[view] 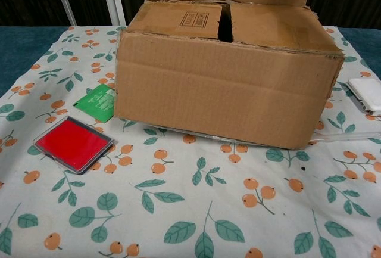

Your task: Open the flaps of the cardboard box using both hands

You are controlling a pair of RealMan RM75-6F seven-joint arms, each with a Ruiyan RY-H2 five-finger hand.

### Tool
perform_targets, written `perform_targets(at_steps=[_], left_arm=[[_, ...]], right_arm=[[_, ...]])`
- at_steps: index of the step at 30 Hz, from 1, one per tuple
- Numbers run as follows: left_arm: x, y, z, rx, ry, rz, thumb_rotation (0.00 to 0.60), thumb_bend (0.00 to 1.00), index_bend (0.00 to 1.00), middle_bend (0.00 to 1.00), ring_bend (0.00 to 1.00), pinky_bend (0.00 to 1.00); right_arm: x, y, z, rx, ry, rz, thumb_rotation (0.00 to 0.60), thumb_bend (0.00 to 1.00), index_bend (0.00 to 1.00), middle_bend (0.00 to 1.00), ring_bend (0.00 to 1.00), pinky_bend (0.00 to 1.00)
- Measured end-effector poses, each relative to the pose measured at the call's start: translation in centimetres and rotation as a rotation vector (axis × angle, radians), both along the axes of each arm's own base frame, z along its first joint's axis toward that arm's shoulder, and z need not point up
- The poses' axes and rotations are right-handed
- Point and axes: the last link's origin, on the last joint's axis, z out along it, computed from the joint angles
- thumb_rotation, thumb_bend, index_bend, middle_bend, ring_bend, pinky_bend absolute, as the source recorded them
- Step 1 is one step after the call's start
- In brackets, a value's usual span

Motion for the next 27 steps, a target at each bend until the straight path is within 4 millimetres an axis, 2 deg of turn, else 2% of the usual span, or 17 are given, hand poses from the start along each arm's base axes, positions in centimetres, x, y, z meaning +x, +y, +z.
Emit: perform_targets(at_steps=[7,16,22,27], left_arm=[[0.1,0.0,0.1,0.006,-0.003,-0.008,0.6,0.15,0.0,0.0,0.0,0.0],[0.2,0.0,0.0,0.009,0.002,-0.007,0.6,0.15,0.0,0.0,0.0,0.0],[0.4,0.1,0.0,-0.001,0.002,-0.008,0.6,0.15,0.0,0.0,0.0,0.0],[0.9,-0.1,0.0,-0.005,0.002,-0.019,0.6,0.15,0.0,0.0,0.0,0.0]], right_arm=[[-1.1,-3.0,0.1,-0.003,0.017,-0.1,0.6,0.24,0.0,0.0,0.0,0.23],[-1.2,-6.0,0.1,-0.004,0.002,-0.181,0.6,0.24,0.0,0.0,0.0,0.23],[-1.8,-5.4,-0.7,0.012,-0.007,-0.168,0.6,0.24,0.0,0.0,0.0,0.23],[-3.3,-3.1,-1.2,0.034,-0.01,-0.131,0.6,0.24,0.0,0.0,0.0,0.23]])
